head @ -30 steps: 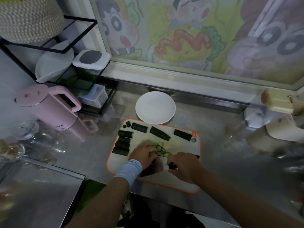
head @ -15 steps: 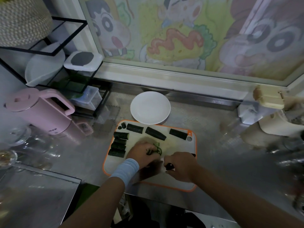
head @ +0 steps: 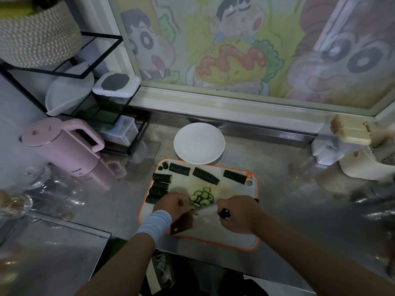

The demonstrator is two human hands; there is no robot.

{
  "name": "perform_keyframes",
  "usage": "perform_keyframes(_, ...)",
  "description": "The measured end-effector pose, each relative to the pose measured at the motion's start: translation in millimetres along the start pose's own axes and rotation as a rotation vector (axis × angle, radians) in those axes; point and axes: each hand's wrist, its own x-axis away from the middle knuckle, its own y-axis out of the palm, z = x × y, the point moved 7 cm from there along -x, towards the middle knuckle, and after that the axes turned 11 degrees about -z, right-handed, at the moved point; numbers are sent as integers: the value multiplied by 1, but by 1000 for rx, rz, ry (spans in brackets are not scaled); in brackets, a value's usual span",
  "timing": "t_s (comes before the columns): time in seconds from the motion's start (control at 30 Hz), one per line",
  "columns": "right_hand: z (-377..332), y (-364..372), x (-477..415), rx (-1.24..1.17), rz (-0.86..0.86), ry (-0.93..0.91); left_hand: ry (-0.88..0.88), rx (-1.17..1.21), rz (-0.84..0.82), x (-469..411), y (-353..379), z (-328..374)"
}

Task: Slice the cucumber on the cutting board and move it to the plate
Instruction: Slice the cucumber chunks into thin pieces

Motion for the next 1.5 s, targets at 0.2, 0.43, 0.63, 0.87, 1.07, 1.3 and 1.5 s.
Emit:
perform_keyframes(0.2, 0, -3, 0, -8, 16, 12, 10, 98, -86, 2, 8, 7)
perform_keyframes(0.43, 3, -5, 5, -54, 85, 27, -26, 95, -51, -2, -7, 5)
perform_keyframes(0.63, 11, 0, 8, -85, 6, 116, -80, 102, 62, -5, -26, -6)
perform_keyframes(0.87, 43, 37, 20, -394, -185, 391, -90, 160, 253, 0, -29, -36)
perform_keyframes(1.07, 6, 72, 10, -364, -211, 293, -92, 155, 393, 10, -12, -40)
perform_keyframes(1.3, 31, 60, 5, -318, -31, 375, -117, 90, 180, -5, 22, -29)
perform_keyframes(1.5, 56, 63, 20, -408, 1, 448, 34, 96, 165, -13, 31, 22)
